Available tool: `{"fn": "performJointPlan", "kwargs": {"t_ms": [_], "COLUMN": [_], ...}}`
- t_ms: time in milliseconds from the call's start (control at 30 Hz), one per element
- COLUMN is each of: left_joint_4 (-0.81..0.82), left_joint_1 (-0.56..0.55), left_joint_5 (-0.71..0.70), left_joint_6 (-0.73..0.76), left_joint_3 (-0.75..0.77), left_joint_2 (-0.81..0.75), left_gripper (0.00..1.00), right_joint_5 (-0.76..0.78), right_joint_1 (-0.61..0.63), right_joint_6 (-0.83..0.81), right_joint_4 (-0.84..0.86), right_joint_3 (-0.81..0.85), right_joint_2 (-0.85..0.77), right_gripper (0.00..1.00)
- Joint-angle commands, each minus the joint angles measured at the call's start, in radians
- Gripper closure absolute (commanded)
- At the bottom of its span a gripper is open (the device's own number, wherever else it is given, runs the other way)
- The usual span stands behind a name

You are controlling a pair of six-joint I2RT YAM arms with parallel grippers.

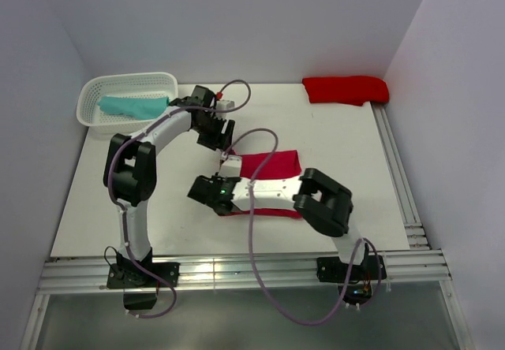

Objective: Roll the t-shirts
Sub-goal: Roll the tshirt

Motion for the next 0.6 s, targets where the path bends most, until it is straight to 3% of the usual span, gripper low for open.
{"fn": "performJointPlan", "kwargs": {"t_ms": [0,233,400,567], "left_joint_4": [-0.02,-0.029,0.027,0.102], "left_joint_1": [0.051,0.08,0.083,0.083], "left_joint_5": [0.13,0.291,0.386,0.438], "left_joint_6": [0.027,0.126,0.143,0.131], "left_joint_3": [0.048,-0.024,-0.119,-0.173], "left_joint_2": [-0.04,-0.062,-0.037,0.029], "left_gripper": [0.26,0.23,0.22,0.23], "right_joint_5": [-0.176,-0.4,-0.558,-0.612], "right_joint_1": [-0.028,-0.142,-0.219,-0.236], "right_joint_6": [0.017,0.116,0.236,0.313], "right_joint_4": [0.378,1.015,1.441,1.675], "right_joint_3": [-0.265,-0.708,-0.906,-0.974], "right_joint_2": [-0.128,-0.311,-0.239,-0.121], "right_gripper": [0.69,0.7,0.71,0.71]}}
